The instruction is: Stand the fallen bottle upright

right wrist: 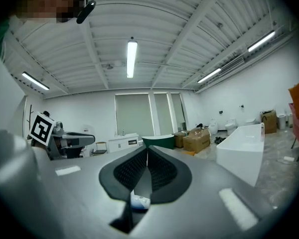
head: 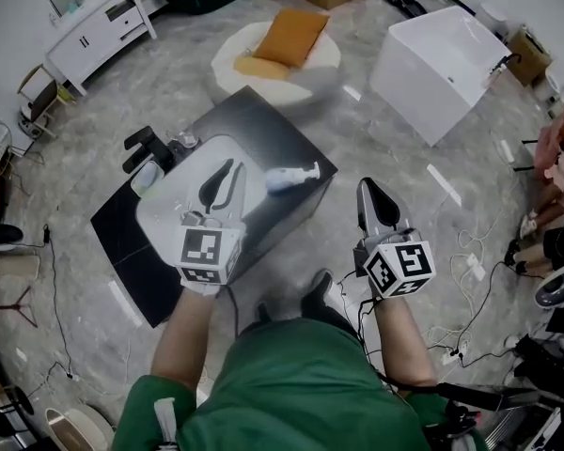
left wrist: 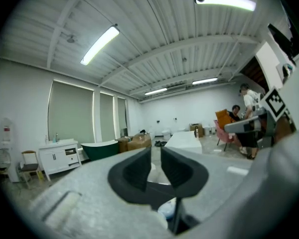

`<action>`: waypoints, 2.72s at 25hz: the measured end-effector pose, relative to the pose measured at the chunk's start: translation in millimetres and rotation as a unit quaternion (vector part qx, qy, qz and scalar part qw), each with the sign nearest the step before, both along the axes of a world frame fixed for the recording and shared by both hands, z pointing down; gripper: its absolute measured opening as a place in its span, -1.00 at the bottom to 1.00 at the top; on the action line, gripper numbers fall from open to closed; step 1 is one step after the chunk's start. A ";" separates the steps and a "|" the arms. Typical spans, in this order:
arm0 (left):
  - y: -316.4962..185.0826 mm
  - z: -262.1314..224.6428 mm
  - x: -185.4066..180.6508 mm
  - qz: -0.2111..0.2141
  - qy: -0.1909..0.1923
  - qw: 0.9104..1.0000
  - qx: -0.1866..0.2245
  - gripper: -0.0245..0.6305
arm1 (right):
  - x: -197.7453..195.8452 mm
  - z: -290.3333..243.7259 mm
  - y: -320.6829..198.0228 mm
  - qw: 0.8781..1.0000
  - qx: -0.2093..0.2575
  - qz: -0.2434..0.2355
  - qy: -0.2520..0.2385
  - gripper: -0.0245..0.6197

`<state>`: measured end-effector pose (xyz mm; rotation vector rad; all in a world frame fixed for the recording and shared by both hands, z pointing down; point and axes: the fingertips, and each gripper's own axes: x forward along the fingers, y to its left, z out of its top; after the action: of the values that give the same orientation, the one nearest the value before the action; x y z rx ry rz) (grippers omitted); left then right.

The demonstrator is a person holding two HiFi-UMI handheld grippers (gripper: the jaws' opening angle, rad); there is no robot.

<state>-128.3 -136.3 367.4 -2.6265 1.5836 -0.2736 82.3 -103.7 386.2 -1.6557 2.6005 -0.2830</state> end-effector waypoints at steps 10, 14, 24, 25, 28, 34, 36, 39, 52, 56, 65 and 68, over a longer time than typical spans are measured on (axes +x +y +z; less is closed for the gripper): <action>-66.2 35.2 95.6 0.027 -0.048 0.997 -0.048 -0.70 | 80.0 19.6 -83.1 0.999 -0.015 -0.031 -0.039 -0.91; -80.7 63.5 127.2 0.050 -0.108 0.990 -0.073 -0.60 | 104.8 29.6 -101.1 0.998 -0.025 -0.037 -0.049 -0.91; -99.3 163.3 170.8 0.121 -0.246 0.947 -0.170 -0.56 | 138.8 39.2 -122.0 0.995 -0.025 -0.026 -0.097 -0.91; -100.3 173.4 174.1 0.131 -0.266 0.939 -0.175 -0.52 | 142.2 42.0 -123.1 0.994 -0.027 -0.021 -0.099 -0.91; -100.1 204.6 185.4 0.171 -0.332 0.909 -0.186 -0.42 | 154.9 55.6 -124.9 0.994 -0.038 0.006 -0.105 -0.91; -104.5 267.8 192.8 0.237 -0.442 0.842 -0.198 -0.40 | 170.3 82.5 -125.1 0.991 -0.061 0.048 -0.105 -0.91; -107.2 287.0 192.5 0.248 -0.456 0.828 -0.212 -0.40 | 174.1 89.4 -125.5 0.991 -0.067 0.063 -0.102 -0.91; -111.3 312.6 190.7 0.256 -0.474 0.810 -0.230 -0.40 | 177.6 96.5 -125.1 0.989 -0.073 0.080 -0.100 -0.91; -125.9 363.3 190.3 0.277 -0.514 0.774 -0.247 -0.41 | 185.5 121.7 -117.9 0.984 -0.099 0.121 -0.085 -0.91; -127.8 370.0 193.5 0.276 -0.518 0.770 -0.250 -0.44 | 185.5 123.4 -115.7 0.983 -0.102 0.127 -0.083 -0.91; -131.5 373.2 195.0 0.270 -0.524 0.769 -0.246 -0.62 | 191.8 122.1 -109.1 0.982 -0.105 0.140 -0.078 -0.91; -132.6 370.1 194.6 0.267 -0.517 0.776 -0.246 -0.62 | 190.4 120.4 -108.7 0.982 -0.104 0.140 -0.075 -0.91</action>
<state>66.4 -269.0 737.5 -2.2411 0.3936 -1.8505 272.8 -212.4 506.7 -1.9502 2.2593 -0.6540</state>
